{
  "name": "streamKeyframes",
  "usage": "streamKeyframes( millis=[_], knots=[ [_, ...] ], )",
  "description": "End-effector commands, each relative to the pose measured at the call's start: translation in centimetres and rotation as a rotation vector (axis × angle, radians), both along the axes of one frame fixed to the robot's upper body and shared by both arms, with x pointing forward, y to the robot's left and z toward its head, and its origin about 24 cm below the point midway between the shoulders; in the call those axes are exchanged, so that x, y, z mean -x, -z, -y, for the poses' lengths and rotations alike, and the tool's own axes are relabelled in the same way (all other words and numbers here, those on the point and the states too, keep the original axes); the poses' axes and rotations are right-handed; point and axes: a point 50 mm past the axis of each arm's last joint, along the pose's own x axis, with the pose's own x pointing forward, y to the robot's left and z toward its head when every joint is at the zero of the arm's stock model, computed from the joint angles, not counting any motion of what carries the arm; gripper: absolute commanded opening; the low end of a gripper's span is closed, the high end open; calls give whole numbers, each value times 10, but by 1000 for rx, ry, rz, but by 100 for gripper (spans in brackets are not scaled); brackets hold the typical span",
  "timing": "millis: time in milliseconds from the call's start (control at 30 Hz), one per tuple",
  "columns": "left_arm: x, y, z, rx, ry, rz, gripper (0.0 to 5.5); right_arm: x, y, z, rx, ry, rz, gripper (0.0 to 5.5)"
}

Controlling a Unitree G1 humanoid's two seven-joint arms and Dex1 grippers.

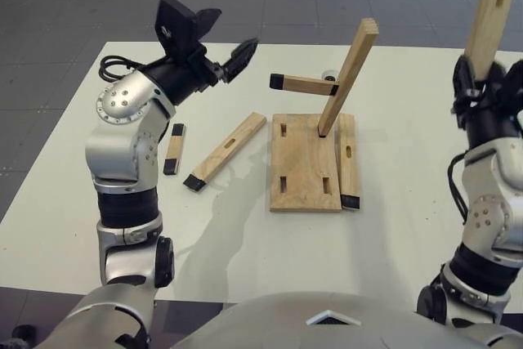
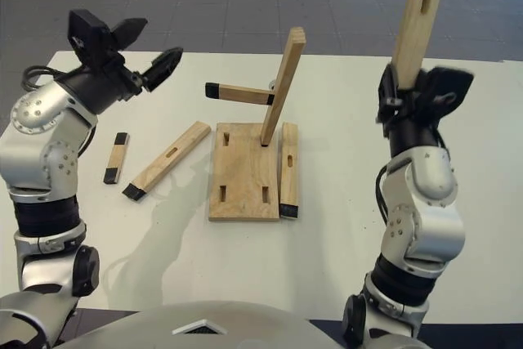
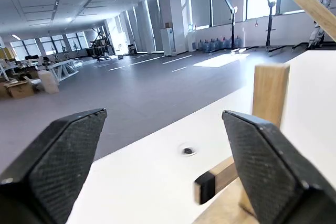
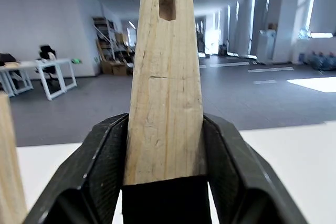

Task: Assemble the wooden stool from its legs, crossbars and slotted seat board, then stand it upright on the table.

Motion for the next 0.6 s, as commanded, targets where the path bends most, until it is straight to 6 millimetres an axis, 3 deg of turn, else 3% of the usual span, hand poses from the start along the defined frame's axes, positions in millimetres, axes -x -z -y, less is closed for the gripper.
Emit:
streamKeyframes(
  millis=[33,133,267,600],
  knots=[
    [11,-15,17,251,301,-209,456,-3,-37,-31,-98,-491,120,207],
    [25,-24,28,335,487,-275,493,1,-41,-39,-149,-714,100,207],
    [37,-27,33,364,578,-316,549,10,-38,-56,-165,-930,46,207],
    [52,-33,50,467,694,-367,549,29,-14,-78,-143,-1204,-82,207]
  ],
)
